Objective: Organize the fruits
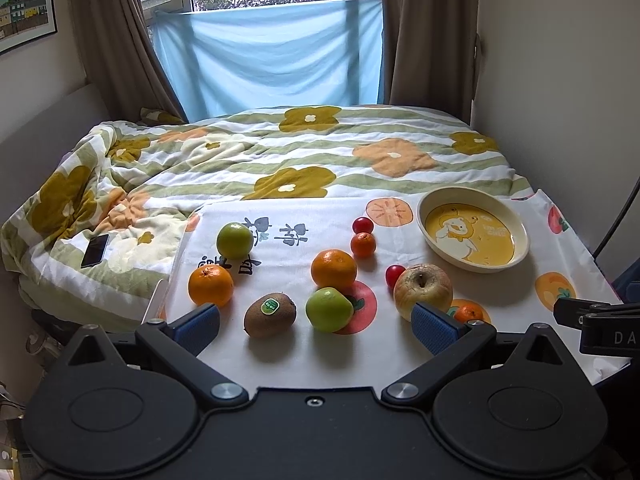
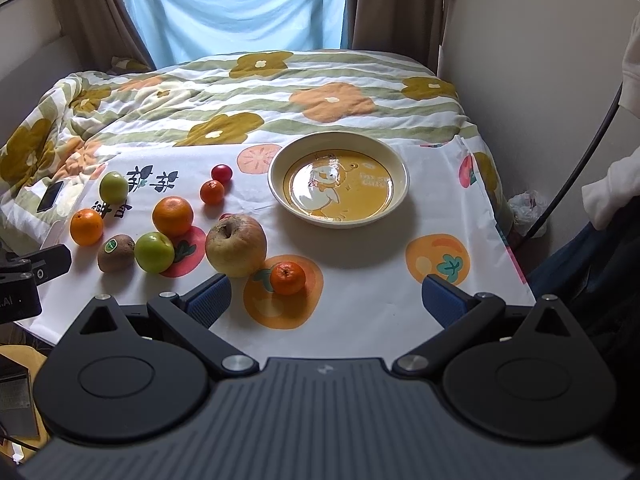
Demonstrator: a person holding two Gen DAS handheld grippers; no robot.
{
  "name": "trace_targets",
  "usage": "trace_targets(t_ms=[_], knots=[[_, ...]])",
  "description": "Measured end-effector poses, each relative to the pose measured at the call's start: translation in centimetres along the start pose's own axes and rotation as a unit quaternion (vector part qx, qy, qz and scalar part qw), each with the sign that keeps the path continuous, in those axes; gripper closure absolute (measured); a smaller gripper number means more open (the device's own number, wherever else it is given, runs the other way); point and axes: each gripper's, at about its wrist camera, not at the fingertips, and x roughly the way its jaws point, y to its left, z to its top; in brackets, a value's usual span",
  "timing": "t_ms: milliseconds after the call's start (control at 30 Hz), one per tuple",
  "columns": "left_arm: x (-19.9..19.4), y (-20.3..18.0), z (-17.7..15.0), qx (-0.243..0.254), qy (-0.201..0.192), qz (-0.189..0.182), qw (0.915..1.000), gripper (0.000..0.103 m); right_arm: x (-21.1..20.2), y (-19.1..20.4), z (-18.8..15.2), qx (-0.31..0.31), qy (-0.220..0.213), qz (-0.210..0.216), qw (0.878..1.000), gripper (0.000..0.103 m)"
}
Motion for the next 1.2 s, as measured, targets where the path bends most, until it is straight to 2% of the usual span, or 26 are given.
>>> trace_targets(t_ms=[1200], knots=[[-0.34,0.01,-0.17,0.0,-0.002,0.001,1.0,0.0,-0.31,-0.01,-0.04,0.0,-0.002,0.0,1.0,0.0]])
